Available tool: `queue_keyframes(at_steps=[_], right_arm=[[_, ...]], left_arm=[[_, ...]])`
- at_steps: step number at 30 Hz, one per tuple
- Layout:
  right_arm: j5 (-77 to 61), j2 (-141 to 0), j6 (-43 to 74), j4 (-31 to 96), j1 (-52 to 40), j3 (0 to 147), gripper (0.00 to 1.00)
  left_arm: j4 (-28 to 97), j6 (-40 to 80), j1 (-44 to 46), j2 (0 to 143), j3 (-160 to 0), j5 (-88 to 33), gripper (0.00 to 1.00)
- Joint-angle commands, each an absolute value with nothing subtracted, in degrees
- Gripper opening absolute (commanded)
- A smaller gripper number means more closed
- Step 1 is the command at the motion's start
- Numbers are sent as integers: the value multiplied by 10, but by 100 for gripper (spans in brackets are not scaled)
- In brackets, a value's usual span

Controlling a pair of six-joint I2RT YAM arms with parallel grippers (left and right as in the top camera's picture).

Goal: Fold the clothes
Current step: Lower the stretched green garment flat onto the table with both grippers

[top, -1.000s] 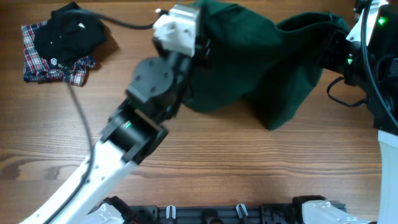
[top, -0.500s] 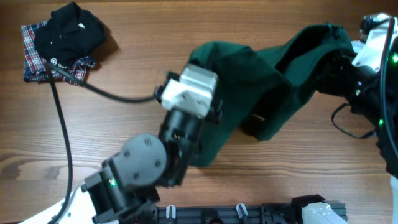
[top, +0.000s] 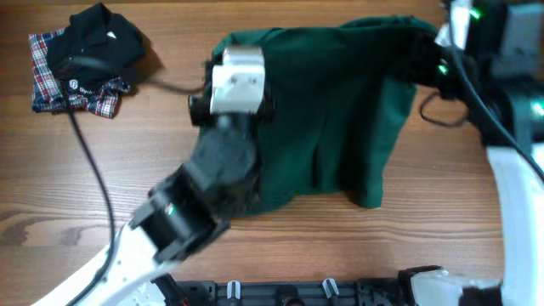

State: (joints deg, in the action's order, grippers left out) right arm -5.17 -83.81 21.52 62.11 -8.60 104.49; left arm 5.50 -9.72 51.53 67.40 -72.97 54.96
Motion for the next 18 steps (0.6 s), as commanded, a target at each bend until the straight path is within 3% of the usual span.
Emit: queue_keyframes(at_steps=[1,9,18], right_arm=[[-32,-888,211,592,-86,1050,4],[-32,-1017,212,480,-86,1042,5],[0,-1171,212,379,-88,1042,8]], left_arm=[[80,13,429,737,-736,455,5],[23,67,270,913,-736,304,5],[-98,67,198,1047,-736,216,11]])
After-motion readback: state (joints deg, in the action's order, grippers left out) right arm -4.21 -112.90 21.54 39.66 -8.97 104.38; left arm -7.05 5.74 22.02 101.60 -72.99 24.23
